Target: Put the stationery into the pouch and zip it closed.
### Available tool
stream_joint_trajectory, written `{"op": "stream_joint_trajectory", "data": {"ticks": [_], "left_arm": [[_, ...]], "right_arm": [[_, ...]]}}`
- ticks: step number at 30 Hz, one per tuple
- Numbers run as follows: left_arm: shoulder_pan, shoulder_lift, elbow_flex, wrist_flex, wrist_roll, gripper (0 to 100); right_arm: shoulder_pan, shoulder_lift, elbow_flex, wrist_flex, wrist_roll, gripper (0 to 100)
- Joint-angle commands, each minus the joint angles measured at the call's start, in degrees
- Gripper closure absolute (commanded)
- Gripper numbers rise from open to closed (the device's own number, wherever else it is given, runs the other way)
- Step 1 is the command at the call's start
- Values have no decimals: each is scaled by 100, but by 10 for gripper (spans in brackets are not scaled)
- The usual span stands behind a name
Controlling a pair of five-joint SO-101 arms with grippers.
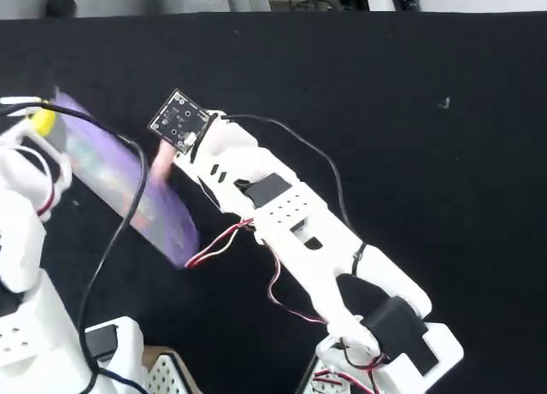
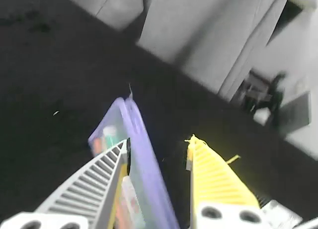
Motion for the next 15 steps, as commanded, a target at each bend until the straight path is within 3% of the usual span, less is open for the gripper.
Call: {"op": "stream_joint_trajectory", "data": {"ticks": [1, 7, 15], "left_arm": [[321, -44, -242, 642, -703, 801], [980, -79, 514, 993, -1187, 802], [971, -88, 2229, -26, -1213, 802]], "right_arm": [[-53, -303, -382, 26, -44, 987], [-26, -347, -391, 53, -44, 987], [281, -356, -549, 185, -44, 987]]}}
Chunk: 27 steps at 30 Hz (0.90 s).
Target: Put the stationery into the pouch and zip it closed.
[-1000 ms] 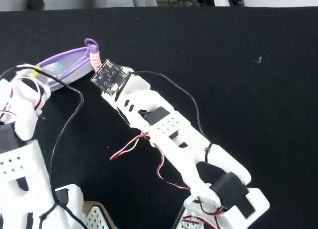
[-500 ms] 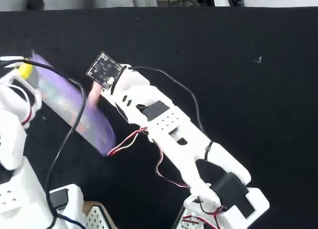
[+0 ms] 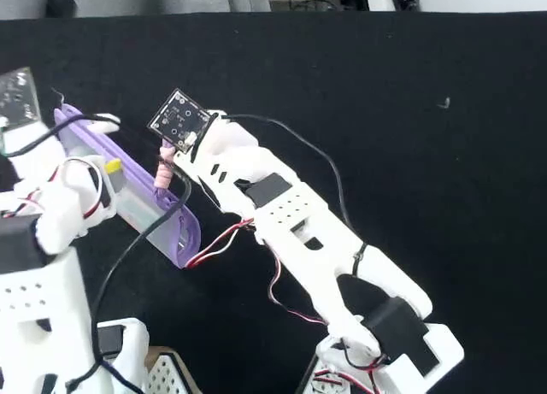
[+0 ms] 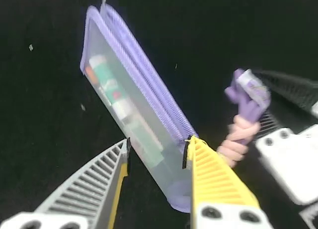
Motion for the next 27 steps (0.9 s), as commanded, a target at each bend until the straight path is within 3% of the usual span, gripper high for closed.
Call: {"op": "stream_joint_trajectory", "data": {"ticks": [1, 7, 14, 19, 27], "left_arm": [[75, -70, 655, -580, -70, 802], [-848, -70, 743, -1037, -686, 802], [-2220, -62, 804, -1275, -712, 802], [-2352, -53, 1305, -1266, -747, 798], [-2255, -62, 1692, -1125, -1134, 797]], "right_arm": [[325, -338, -620, 237, -44, 987], [527, -479, -936, 826, -44, 987], [484, -1437, -699, 1380, -44, 987], [413, -2141, -391, 2022, -44, 987], [-334, -3152, 48, 2857, -35, 987]]}}
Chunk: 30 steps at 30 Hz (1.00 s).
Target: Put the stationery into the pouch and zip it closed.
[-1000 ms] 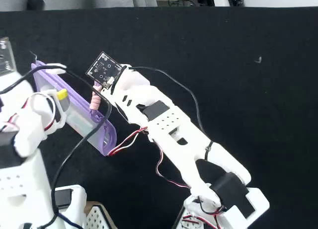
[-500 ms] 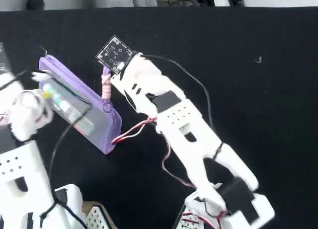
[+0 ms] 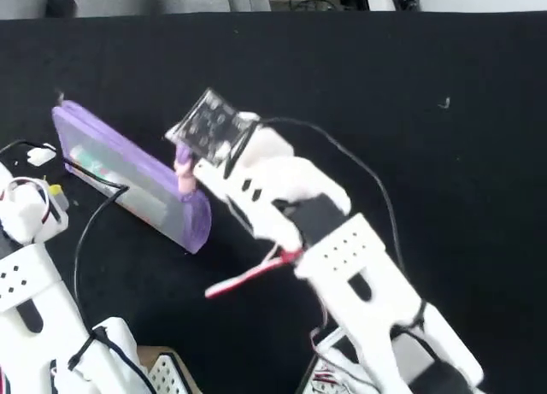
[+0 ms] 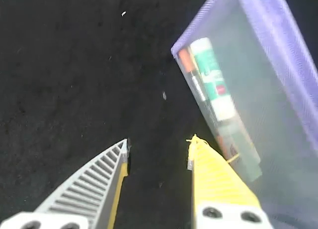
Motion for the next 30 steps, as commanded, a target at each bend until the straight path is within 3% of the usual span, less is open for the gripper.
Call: {"op": "stream_joint_trajectory", "data": {"ticks": [1, 12, 24, 28, 30], "left_arm": [[31, -70, -40, 123, -185, 797], [1112, -26, -22, 1468, -149, 797], [1332, -70, 497, 782, 114, 797], [1305, -158, 48, 800, 167, 797], [1314, -299, -268, 862, 589, 797]], "right_arm": [[-308, -716, 136, 466, -44, 987], [-290, -2079, 1253, 563, -62, 987], [-299, -2580, 1455, 571, -325, 987], [-316, -2580, 1481, 571, -325, 987], [-325, -2580, 1481, 571, -325, 987]]}}
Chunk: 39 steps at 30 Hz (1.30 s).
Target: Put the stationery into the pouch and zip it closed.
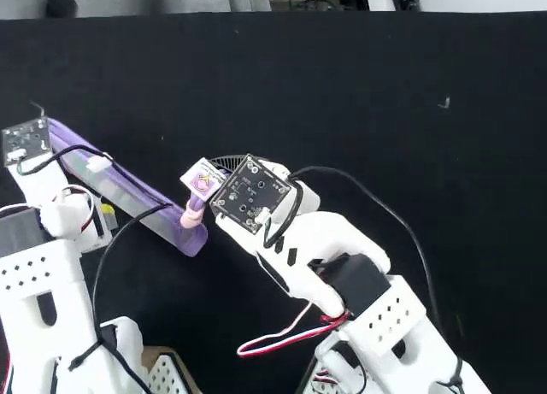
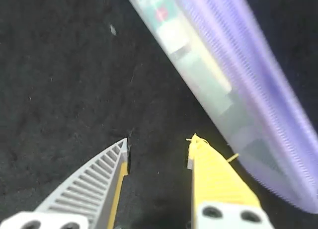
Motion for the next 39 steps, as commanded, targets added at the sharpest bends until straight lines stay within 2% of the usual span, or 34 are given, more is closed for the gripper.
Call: {"op": "stream_joint_trajectory", "data": {"ticks": [1, 4, 9, 15, 20, 30, 33, 39], "left_arm": [[92, -387, -875, 62, 791, 796], [163, -633, -1367, 264, 1354, 796], [690, -765, -1543, 220, 2075, 796], [1156, -440, -1130, -571, 2822, 795], [1165, 97, -1095, -914, 3051, 795], [1174, 2048, -1543, -862, 3270, 771], [1182, 2119, -1675, -686, 3270, 771], [1727, 2198, -1640, -598, 3279, 772]], "right_arm": [[-70, -154, -13, -9, -62, 987], [-70, -145, -13, -9, -62, 987], [-70, -145, -13, -9, -70, 987], [-70, -163, -13, 18, -70, 987], [-70, -163, -13, 18, -70, 987], [-70, -163, -13, 18, -70, 987], [-70, -163, -13, 18, -70, 987], [-70, -145, -13, 9, -70, 987]]}}
